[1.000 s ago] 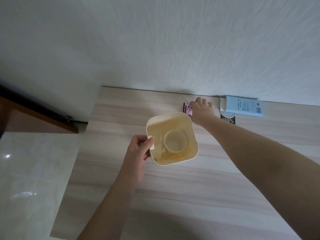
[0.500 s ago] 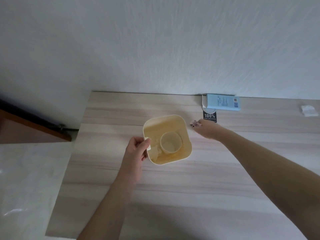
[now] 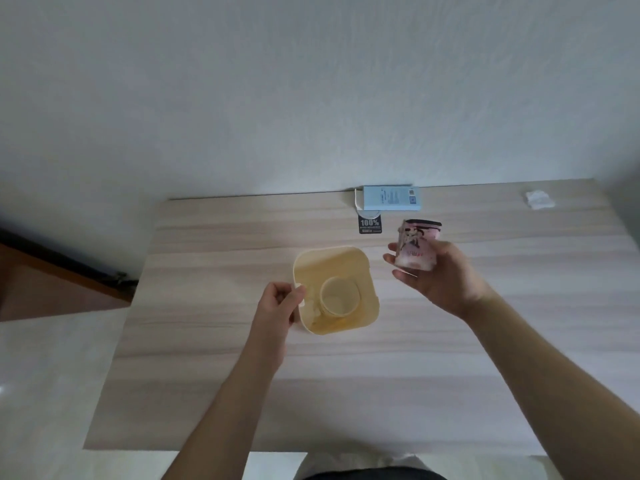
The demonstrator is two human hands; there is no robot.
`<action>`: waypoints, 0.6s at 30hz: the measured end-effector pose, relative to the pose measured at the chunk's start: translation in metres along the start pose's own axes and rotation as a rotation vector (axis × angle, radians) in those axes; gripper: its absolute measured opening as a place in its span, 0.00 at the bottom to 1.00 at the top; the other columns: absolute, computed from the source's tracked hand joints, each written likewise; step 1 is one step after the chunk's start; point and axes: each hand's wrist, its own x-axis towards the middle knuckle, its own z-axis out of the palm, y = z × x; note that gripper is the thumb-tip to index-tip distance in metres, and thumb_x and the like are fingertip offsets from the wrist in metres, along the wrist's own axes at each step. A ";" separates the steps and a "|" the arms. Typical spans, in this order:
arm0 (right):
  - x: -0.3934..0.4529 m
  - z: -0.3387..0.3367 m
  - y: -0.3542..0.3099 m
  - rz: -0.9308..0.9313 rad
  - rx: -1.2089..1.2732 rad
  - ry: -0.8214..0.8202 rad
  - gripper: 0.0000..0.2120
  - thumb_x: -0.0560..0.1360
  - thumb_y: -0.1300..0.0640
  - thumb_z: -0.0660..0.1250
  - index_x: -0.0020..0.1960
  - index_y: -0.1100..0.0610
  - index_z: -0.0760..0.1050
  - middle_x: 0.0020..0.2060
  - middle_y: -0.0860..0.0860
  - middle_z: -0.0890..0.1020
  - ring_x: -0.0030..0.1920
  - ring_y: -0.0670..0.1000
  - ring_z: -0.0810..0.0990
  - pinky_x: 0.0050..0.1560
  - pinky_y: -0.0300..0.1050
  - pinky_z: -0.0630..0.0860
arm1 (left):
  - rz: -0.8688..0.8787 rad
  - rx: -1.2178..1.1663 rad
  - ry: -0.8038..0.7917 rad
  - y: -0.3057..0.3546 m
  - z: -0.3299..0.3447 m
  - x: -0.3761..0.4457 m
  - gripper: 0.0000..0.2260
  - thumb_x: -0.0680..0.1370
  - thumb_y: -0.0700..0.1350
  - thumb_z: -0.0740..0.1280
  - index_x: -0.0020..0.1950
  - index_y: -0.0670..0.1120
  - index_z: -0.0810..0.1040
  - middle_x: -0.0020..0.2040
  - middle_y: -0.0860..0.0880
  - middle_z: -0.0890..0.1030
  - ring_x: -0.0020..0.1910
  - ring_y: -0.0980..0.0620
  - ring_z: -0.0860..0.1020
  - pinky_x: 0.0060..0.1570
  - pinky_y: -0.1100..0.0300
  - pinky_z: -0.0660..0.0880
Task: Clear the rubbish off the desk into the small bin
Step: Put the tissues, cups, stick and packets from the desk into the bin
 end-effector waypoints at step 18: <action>-0.118 0.008 -0.029 -0.730 -1.857 0.153 0.07 0.71 0.59 0.73 0.47 0.59 0.81 0.40 0.55 0.81 0.41 0.58 0.78 0.42 0.51 0.73 | -0.004 0.052 -0.156 -0.021 0.114 -0.083 0.15 0.69 0.51 0.73 0.44 0.43 0.73 0.28 0.52 0.70 0.26 0.56 0.66 0.26 0.65 0.65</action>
